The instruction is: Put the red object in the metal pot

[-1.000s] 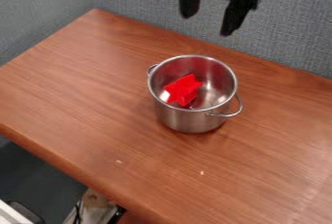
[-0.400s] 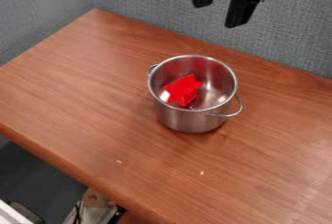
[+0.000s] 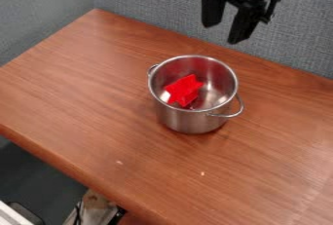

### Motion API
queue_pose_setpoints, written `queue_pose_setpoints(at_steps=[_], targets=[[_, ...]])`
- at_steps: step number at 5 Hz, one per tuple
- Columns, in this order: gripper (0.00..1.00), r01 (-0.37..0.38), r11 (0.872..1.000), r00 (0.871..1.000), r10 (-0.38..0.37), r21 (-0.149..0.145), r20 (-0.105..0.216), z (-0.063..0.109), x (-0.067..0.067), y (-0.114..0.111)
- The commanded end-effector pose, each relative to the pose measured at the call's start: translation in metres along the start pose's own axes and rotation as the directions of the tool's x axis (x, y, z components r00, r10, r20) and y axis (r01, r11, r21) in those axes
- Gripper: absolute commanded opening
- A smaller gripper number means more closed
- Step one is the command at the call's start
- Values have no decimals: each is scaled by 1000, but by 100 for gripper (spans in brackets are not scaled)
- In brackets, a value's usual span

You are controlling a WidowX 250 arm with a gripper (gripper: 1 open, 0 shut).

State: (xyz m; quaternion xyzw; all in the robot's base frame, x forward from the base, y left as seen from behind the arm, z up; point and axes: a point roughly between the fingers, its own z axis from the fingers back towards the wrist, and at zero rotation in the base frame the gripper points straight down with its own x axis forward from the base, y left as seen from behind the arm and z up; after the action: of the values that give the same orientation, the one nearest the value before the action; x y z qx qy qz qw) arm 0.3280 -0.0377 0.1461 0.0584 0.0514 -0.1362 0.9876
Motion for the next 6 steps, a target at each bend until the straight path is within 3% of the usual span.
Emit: queue_pose_setpoints(at_steps=[1, 2, 3, 4, 5, 6], targets=[[100, 48, 997, 997, -51, 56, 56, 32, -7, 12], [100, 115, 989, 992, -118, 89, 31, 41, -7, 16], [100, 18, 996, 1000, -19, 92, 9, 38, -10, 34], [100, 24, 996, 999, -27, 85, 31, 26, -15, 34], [100, 31, 997, 996, -37, 76, 77, 22, -20, 31], [100, 21, 998, 999, -23, 52, 50, 19, -17, 31]])
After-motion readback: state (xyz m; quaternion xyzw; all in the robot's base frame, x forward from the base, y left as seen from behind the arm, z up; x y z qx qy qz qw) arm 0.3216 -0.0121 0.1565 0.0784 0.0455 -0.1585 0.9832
